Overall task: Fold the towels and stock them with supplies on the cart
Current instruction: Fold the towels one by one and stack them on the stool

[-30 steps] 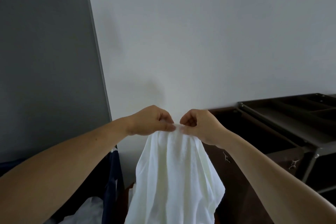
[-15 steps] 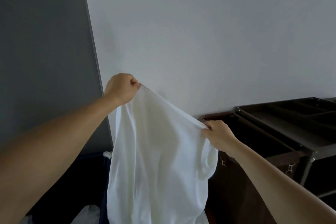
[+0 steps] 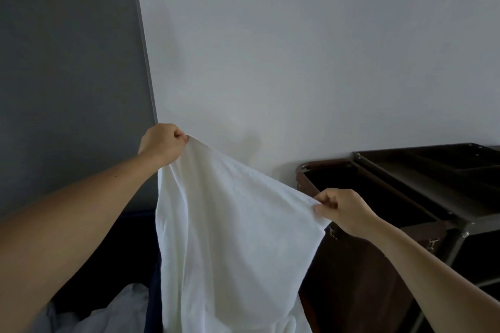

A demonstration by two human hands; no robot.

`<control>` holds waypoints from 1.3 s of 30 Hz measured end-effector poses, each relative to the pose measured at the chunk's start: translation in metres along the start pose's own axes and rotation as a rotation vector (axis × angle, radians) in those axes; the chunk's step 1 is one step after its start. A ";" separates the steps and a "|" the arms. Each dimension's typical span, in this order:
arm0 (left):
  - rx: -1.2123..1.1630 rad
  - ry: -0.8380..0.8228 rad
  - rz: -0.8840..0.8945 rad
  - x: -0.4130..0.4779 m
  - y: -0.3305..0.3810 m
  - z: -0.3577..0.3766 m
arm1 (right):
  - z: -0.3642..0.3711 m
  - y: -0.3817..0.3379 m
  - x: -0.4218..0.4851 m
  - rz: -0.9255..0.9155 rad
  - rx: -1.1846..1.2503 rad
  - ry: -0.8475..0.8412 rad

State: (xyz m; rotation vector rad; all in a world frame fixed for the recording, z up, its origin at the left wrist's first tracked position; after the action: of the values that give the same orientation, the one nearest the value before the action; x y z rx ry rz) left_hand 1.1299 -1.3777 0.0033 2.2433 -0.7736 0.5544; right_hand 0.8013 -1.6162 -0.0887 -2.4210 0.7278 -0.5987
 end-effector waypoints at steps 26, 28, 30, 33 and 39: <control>-0.057 -0.075 -0.066 -0.007 -0.004 0.020 | 0.050 -0.030 -0.065 -0.225 0.266 -0.316; -0.086 -0.089 0.012 -0.011 0.013 0.026 | 0.057 -0.027 -0.046 -0.165 0.220 -0.249; -0.096 -0.095 0.085 -0.014 0.029 0.029 | 0.069 -0.028 -0.028 -0.110 0.149 -0.221; -0.081 -0.126 0.181 -0.020 0.046 0.030 | 0.090 -0.040 -0.007 -0.050 0.143 -0.160; -0.091 -0.150 0.334 -0.040 0.079 0.036 | 0.104 -0.093 0.032 -0.020 0.199 0.054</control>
State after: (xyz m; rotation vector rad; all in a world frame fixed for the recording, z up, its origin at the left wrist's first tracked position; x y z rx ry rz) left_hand 1.0544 -1.4353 -0.0067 2.1008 -1.2390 0.4975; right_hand 0.9159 -1.5318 -0.1034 -2.2388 0.6353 -0.7121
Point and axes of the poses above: each hand's wrist, its own x-axis towards the middle knuckle, its own z-axis out of the palm, y = z × x, the point moved 2 cm from there along x, towards the middle knuckle, and after that the axes turned 3 degrees about y, right-handed, at the moved point
